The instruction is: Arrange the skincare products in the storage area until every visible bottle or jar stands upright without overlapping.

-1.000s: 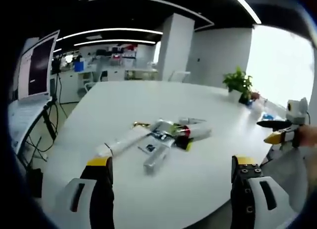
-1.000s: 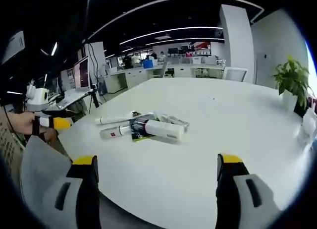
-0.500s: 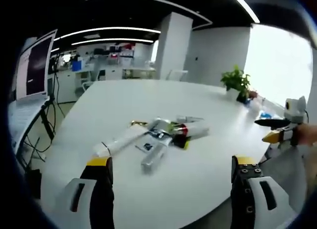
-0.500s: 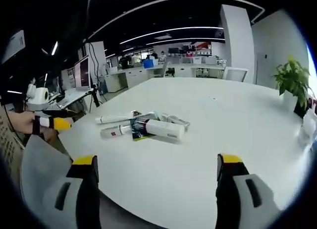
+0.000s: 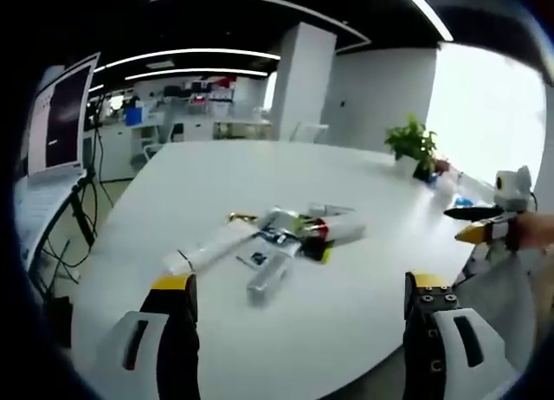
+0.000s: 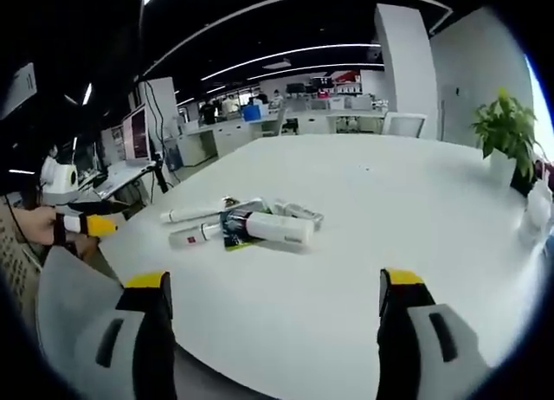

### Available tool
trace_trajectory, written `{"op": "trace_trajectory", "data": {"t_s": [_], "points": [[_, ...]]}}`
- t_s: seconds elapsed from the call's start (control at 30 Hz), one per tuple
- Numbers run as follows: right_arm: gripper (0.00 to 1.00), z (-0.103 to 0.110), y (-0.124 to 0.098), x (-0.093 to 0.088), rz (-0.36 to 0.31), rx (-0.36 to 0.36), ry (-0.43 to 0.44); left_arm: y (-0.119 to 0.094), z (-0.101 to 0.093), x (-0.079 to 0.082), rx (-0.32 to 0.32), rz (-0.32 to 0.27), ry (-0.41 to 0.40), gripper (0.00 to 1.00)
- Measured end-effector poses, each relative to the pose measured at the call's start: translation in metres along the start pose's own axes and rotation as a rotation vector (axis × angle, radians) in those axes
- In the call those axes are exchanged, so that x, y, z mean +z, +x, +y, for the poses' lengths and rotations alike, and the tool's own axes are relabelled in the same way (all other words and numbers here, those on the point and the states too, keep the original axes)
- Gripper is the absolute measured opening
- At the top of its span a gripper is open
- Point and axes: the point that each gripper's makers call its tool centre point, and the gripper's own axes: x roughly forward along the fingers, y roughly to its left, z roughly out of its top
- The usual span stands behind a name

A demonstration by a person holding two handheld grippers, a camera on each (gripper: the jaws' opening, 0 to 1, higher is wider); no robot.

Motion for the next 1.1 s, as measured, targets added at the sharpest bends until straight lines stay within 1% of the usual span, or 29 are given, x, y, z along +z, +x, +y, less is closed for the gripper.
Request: {"op": "trace_trajectory", "data": {"t_s": [0.13,0.2,0.33,0.4,0.6,0.77,0.8,0.87,0.93,1.0,1.1], "points": [[0.99,-0.001,0.004,0.008,0.003,0.017,-0.029,0.0,0.0,0.0,0.001,0.002,0.004,0.97],[0.99,-0.001,0.007,0.014,0.005,0.037,-0.052,0.001,0.001,0.0,0.002,0.003,0.008,0.97],[0.99,-0.002,0.017,0.023,0.025,0.071,-0.121,0.004,0.002,-0.003,-0.002,0.018,0.005,0.97],[0.99,-0.003,0.022,0.028,0.034,0.089,-0.154,0.004,0.003,-0.002,-0.003,0.017,0.004,0.97],[0.99,-0.007,0.035,0.042,0.048,0.123,-0.213,0.006,0.006,-0.004,0.002,0.02,0.003,0.97],[0.99,-0.005,0.046,0.054,0.054,0.153,-0.256,0.006,0.006,-0.005,0.001,0.023,0.0,0.97],[0.99,-0.002,0.05,0.056,0.059,0.168,-0.275,0.006,0.006,-0.004,0.001,0.023,0.001,0.97],[0.94,0.002,0.055,0.057,0.083,0.192,-0.334,0.006,0.006,-0.005,-0.001,0.024,0.005,0.97],[0.95,0.006,0.062,0.058,0.095,0.212,-0.383,0.006,0.006,-0.005,-0.001,0.027,0.009,0.97],[0.94,0.011,0.068,0.06,0.096,0.232,-0.404,0.006,0.005,-0.006,-0.004,0.033,0.013,0.97],[0.93,0.014,0.079,0.059,0.114,0.259,-0.442,0.006,0.005,-0.008,-0.009,0.041,0.014,0.97]]}}
